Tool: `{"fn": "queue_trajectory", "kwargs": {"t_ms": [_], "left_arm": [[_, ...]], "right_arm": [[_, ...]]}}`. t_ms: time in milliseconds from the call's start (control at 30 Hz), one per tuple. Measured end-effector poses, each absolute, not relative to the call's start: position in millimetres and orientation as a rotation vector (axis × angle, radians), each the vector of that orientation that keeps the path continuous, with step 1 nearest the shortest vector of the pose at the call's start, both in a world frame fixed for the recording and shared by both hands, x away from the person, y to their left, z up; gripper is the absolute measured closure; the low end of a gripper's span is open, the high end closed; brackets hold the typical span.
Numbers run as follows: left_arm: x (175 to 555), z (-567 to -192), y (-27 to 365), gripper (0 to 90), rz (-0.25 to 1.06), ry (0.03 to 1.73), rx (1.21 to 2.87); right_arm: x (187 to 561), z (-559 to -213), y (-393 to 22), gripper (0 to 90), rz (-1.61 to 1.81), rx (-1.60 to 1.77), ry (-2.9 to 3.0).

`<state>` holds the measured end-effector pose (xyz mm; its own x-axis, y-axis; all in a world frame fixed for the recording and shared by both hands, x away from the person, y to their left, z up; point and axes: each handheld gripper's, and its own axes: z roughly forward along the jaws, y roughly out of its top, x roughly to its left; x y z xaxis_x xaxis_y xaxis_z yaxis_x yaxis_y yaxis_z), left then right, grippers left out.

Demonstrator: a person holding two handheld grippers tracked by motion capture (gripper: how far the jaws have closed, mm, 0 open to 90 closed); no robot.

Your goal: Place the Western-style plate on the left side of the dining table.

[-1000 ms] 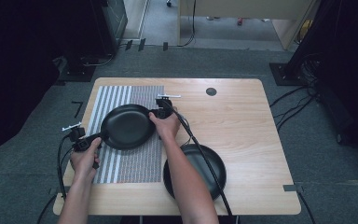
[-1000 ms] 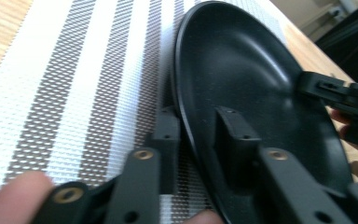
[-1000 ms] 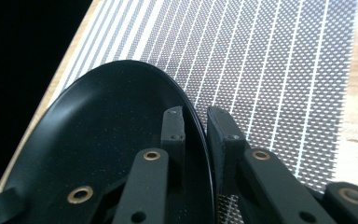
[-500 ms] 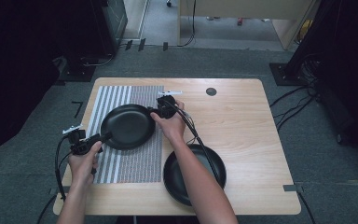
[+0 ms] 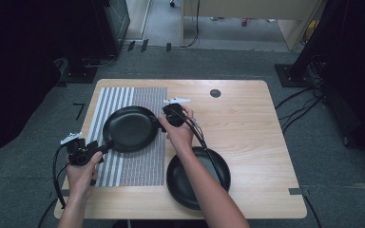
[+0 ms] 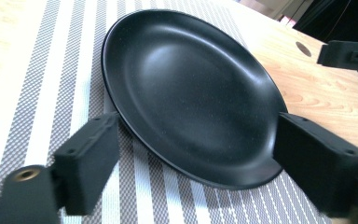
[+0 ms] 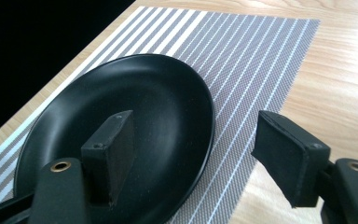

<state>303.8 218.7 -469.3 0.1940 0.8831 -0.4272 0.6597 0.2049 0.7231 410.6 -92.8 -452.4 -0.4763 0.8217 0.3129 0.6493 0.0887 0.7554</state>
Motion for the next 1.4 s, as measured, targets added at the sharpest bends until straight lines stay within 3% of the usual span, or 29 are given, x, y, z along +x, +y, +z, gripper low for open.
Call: {"fn": "queue_trajectory", "kwargs": {"t_ms": [567,1133,1400], "left_arm": [[277.4,-464.5,206.4,9.7,0.379,1.548,1.602],[257.7,-470.8,213.6,13.9,0.459,1.591,1.667],[249.8,-480.2,216.2,13.6,0.563,1.620,1.693]], "right_arm": [[371.1,-447.6,-137.4,27.8,1.364,1.480,2.115],[322.2,-450.5,-194.2,25.0,1.356,1.480,2.084],[303.8,-459.6,-223.2,24.5,1.329,1.492,2.060]]}}
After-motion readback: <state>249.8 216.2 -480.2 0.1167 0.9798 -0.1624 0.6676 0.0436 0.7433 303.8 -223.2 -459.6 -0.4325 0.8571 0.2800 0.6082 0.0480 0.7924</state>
